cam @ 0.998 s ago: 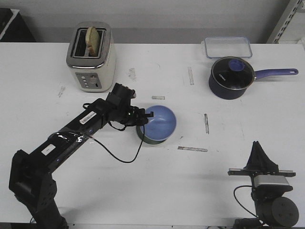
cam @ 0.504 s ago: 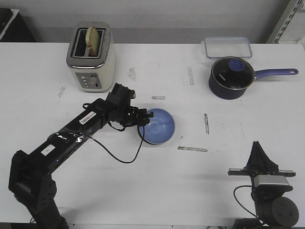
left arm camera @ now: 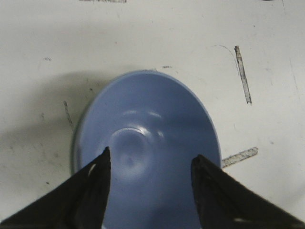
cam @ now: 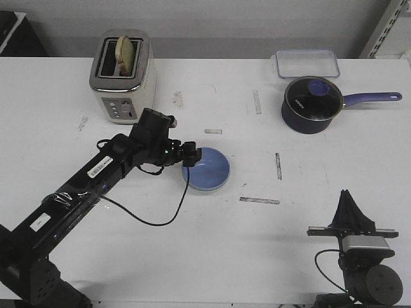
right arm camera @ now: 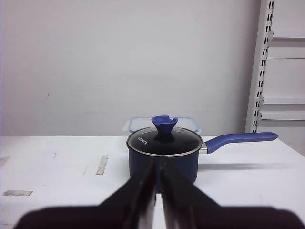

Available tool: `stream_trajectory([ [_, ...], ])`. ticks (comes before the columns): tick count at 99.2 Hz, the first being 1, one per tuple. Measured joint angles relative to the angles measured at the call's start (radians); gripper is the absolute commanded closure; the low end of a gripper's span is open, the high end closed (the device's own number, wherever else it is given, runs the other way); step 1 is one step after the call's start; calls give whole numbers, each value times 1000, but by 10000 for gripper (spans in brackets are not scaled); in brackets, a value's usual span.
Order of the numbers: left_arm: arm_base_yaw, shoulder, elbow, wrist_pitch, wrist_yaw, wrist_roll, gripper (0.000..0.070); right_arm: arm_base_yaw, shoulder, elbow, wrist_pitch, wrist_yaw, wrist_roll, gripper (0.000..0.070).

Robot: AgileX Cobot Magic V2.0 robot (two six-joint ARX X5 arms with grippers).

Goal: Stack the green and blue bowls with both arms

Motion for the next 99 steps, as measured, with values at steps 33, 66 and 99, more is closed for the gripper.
stream_trajectory([
  [33, 5, -223, -248, 298, -93, 313, 472, 0, 0, 0, 0, 0, 0, 693],
  [66, 77, -517, -571, 509, -286, 395, 699, 0, 0, 0, 0, 0, 0, 693],
  [99, 203, -777, -806, 622, -338, 361, 699, 0, 0, 0, 0, 0, 0, 693],
])
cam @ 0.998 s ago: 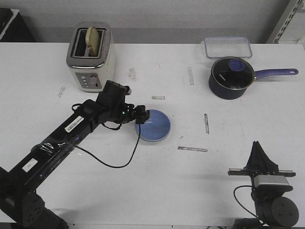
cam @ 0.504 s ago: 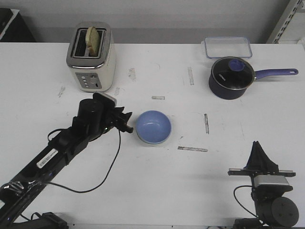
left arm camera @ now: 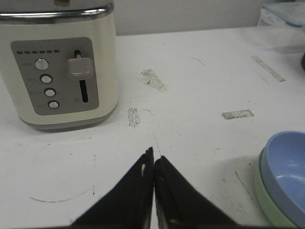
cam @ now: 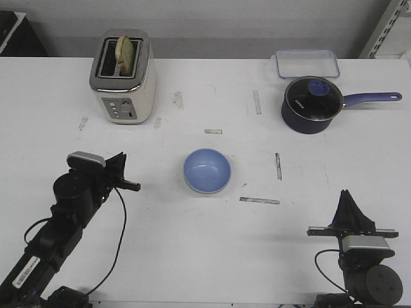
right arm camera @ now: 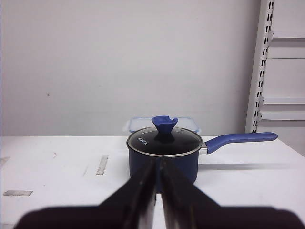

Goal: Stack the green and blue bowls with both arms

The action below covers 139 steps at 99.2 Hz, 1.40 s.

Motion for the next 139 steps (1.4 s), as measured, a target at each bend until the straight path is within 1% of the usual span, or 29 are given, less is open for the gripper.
stream_trajectory([
  [24, 80, -219, -261, 222, 0, -5, 699, 0, 0, 0, 0, 0, 0, 693],
  [31, 112, -285, -325, 247, 0, -5, 699, 0, 0, 0, 0, 0, 0, 693],
  [43, 164, -386, -396, 221, 0, -5, 699, 0, 0, 0, 0, 0, 0, 693],
  [64, 238, -535, -407, 63, 0, -5, 699, 0, 0, 0, 0, 0, 0, 693],
  [73, 258, -578, -407, 26, 0, -5, 698, 0, 0, 0, 0, 0, 0, 693],
  [107, 261, -678, -407, 24, 1, -5, 698, 0, 0, 0, 0, 0, 0, 693],
  [139, 261, -691, -407, 17, 1, -5, 699, 0, 0, 0, 0, 0, 0, 693],
])
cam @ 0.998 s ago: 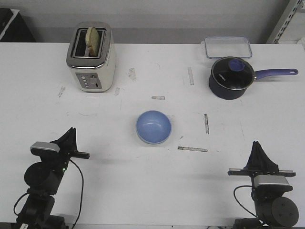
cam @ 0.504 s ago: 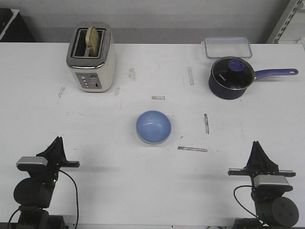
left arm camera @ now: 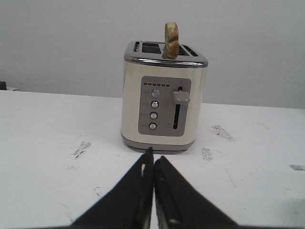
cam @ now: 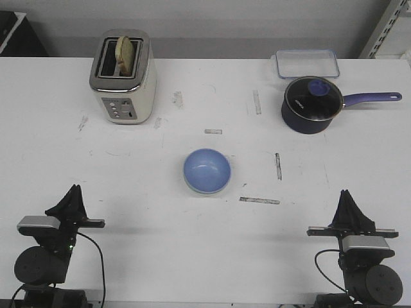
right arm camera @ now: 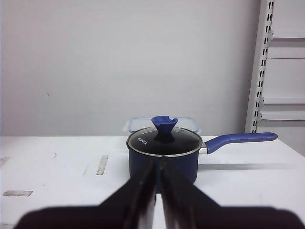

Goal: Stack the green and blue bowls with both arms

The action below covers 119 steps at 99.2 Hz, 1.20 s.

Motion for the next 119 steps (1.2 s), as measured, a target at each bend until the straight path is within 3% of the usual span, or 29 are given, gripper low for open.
stream_trajectory([
  [33, 0, -49, -55, 23, 26, 64, 699, 0, 0, 0, 0, 0, 0, 693],
  [92, 0, -197, -266, 68, 25, 69, 697, 0, 0, 0, 0, 0, 0, 693],
  [119, 0, -197, -266, 74, 5, 70, 697, 0, 0, 0, 0, 0, 0, 693],
])
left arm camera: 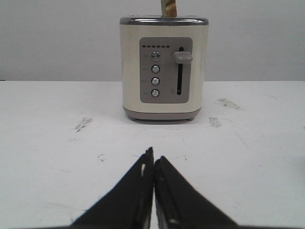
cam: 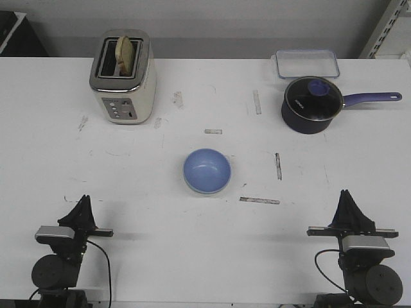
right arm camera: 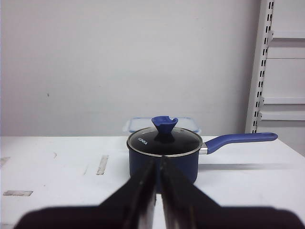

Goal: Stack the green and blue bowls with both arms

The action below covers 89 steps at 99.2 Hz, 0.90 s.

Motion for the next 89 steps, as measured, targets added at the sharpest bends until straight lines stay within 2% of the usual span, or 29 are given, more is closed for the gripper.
stream_trajectory([
  [89, 0, 0, 0, -29, -6, 0, 697, 0, 0, 0, 0, 0, 0, 693],
])
